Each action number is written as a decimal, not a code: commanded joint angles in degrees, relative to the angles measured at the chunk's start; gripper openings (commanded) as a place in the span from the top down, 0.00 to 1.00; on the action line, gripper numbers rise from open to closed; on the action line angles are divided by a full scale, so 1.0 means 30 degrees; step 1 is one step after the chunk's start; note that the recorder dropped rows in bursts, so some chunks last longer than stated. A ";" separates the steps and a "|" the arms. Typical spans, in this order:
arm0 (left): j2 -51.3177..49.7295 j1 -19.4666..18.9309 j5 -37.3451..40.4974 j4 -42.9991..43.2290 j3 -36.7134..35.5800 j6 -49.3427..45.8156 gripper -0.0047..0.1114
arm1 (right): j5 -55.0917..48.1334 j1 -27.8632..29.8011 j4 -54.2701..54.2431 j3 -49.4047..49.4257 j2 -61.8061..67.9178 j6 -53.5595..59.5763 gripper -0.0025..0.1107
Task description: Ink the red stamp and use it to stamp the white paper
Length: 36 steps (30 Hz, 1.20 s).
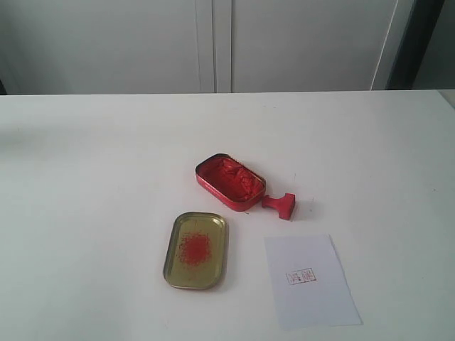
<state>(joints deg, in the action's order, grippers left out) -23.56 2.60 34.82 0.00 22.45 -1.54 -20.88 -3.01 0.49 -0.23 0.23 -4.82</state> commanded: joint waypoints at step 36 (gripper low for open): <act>0.7853 -0.0034 -0.4560 0.0533 -0.7223 0.0514 0.96 | 0.0269 0.0107 0.0152 0.0078 -0.0078 0.0012 0.98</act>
<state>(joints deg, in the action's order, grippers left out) -0.26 2.60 22.12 1.56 1.54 -0.55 -20.88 -3.01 0.49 -0.23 0.23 -4.82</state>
